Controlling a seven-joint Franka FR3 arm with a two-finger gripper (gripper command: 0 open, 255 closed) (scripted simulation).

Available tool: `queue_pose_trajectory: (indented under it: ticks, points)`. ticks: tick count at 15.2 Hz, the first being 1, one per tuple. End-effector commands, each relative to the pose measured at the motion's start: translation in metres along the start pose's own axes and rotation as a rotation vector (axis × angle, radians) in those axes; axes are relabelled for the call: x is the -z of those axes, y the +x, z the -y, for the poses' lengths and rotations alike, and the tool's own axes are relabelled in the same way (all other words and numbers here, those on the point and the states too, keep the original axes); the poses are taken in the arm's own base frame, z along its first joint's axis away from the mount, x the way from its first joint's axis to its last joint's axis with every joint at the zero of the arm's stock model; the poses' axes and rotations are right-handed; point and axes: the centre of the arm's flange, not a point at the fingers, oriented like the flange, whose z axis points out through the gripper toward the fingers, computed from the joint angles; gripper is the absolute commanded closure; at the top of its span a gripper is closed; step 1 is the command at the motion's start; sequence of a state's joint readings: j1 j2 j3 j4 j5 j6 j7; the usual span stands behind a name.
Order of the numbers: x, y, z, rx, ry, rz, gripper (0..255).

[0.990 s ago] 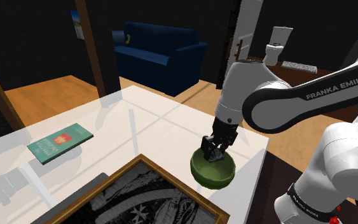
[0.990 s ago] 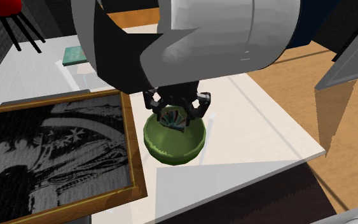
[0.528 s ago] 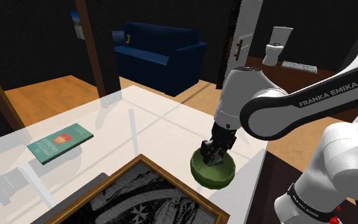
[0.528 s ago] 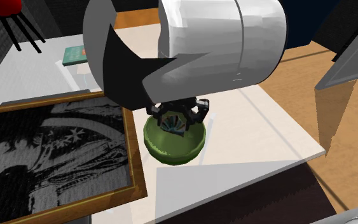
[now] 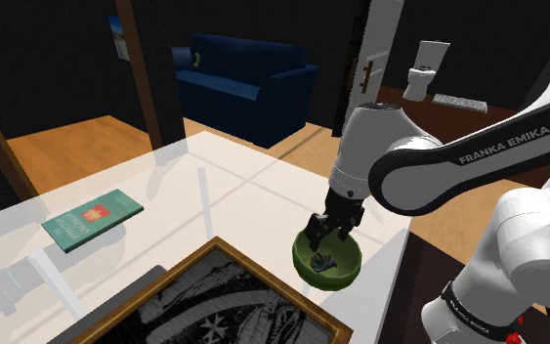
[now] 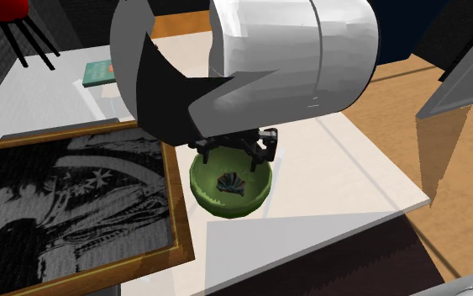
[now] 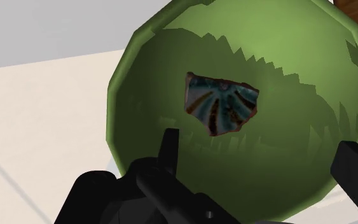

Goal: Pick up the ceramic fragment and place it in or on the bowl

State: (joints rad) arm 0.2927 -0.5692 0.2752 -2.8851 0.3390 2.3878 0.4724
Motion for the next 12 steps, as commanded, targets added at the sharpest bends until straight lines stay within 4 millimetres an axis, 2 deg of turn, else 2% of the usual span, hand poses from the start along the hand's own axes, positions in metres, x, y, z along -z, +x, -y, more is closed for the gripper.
queue_pose_trajectory:
  ticks: [1, 5, 12]
  points:
    - [0.000, 0.000, 0.000, 0.000, 0.000, 0.000, 0]
    - [0.050, 0.000, 0.000, 0.000, 0.000, 0.000, 0]
    - [0.050, 0.000, 0.000, 0.000, 0.000, 0.000, 0]
